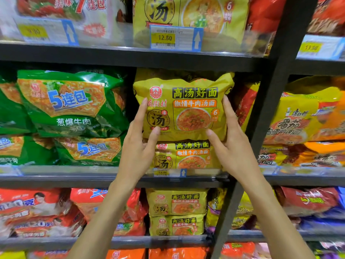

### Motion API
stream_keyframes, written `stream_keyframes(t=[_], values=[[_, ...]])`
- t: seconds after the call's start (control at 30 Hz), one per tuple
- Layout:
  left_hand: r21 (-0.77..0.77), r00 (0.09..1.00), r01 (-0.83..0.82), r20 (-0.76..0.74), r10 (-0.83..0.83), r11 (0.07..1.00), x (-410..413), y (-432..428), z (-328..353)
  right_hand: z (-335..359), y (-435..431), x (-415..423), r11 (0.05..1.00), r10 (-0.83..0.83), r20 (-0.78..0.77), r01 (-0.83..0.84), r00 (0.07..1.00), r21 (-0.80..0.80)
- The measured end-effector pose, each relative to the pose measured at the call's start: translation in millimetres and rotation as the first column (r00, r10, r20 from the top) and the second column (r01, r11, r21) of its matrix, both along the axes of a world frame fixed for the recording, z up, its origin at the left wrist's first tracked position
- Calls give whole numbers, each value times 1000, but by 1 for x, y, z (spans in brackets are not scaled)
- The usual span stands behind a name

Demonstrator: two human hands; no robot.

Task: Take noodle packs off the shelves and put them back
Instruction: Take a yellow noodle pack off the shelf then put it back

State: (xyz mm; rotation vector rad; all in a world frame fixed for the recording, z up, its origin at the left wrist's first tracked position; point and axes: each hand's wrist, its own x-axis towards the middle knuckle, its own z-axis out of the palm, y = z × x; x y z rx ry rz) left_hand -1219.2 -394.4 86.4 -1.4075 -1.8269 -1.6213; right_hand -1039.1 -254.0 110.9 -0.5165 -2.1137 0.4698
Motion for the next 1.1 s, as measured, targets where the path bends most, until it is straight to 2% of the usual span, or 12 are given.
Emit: stream_keyframes(t=[0.33,0.53,0.77,0.97,1.1], values=[[-60,996,49,80,-44,997,10,-11,3,2,-10,16,998,-52,75,50,996,28],[-56,992,72,108,-66,996,11,-16,-2,1,-18,21,996,-90,67,88,994,36],[-37,998,54,41,-52,998,6,-23,-6,0,-23,21,992,-125,58,123,990,32],[-60,997,46,57,-43,997,4,-31,-9,-1,-27,24,987,-157,61,154,986,44],[-119,999,45,32,-41,992,3,-37,-7,3,-30,28,976,-209,158,196,965,90]])
